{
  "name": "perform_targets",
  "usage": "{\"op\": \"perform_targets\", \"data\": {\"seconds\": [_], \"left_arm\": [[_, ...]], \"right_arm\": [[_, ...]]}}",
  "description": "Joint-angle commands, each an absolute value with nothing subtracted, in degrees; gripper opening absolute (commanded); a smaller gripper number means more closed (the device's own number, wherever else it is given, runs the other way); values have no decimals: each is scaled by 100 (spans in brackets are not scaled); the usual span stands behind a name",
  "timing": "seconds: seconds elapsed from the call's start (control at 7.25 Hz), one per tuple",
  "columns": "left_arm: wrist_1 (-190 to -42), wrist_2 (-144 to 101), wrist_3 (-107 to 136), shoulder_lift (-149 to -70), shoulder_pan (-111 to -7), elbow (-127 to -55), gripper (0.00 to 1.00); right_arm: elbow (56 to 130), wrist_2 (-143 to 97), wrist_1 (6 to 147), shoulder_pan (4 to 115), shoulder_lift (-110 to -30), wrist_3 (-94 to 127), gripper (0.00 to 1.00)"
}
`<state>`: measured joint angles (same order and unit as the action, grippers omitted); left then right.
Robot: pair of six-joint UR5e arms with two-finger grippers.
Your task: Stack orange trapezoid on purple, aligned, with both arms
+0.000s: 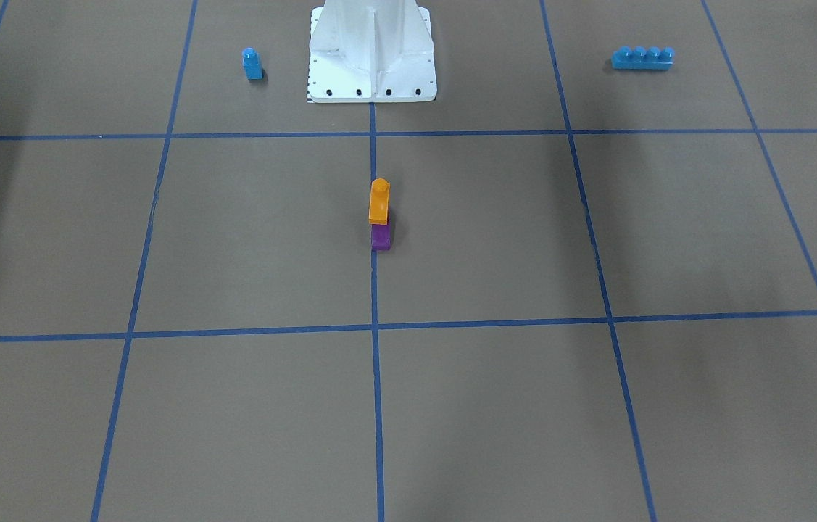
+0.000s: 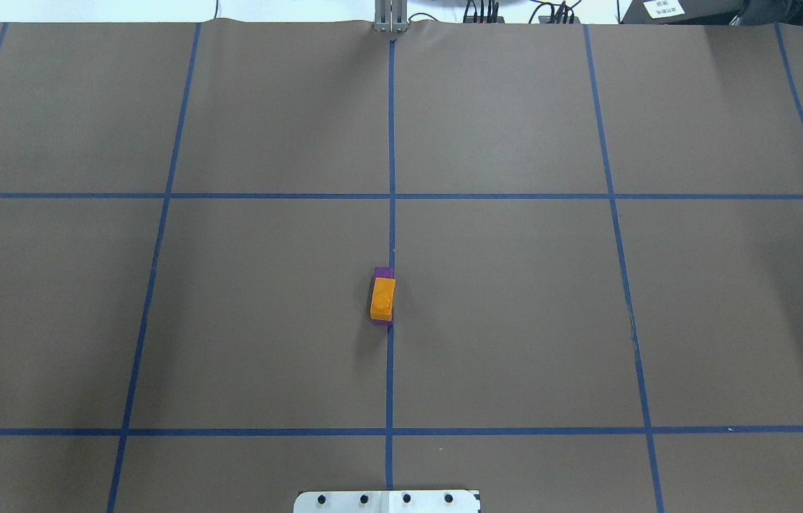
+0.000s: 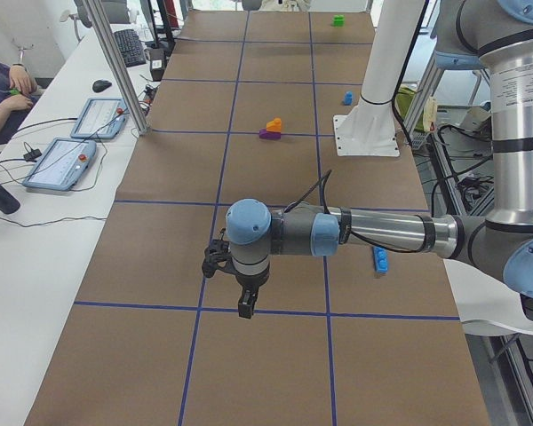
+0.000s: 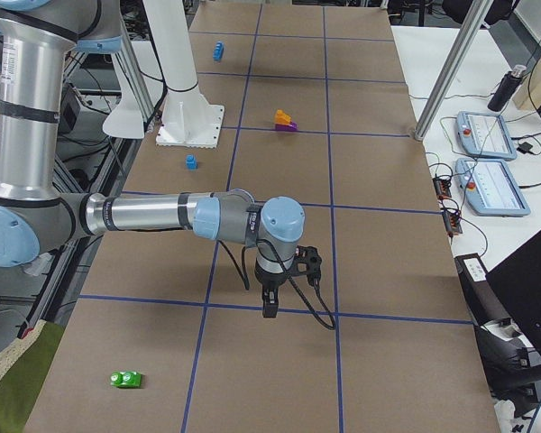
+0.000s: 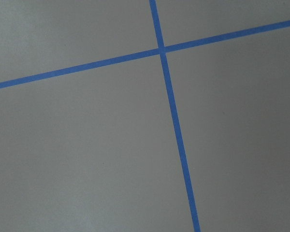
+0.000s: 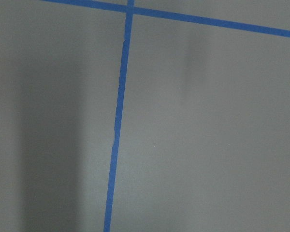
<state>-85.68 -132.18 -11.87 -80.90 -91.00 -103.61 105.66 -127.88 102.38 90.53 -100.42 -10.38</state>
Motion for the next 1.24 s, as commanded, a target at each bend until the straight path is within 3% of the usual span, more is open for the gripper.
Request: {"op": "perform_targets", "data": {"seconds": [0.0,1.1], "left_arm": [[-8569,-13219,-1187,-8086,-9105,-10354,100],[-8569,-13219,-1178,-8086,-9097,-10345,100]], "right_arm": [[10564,-12788,10231,9053,-10046,-1046,100],[10556,-12788,10169,9044,-10046,-1037,100]]}}
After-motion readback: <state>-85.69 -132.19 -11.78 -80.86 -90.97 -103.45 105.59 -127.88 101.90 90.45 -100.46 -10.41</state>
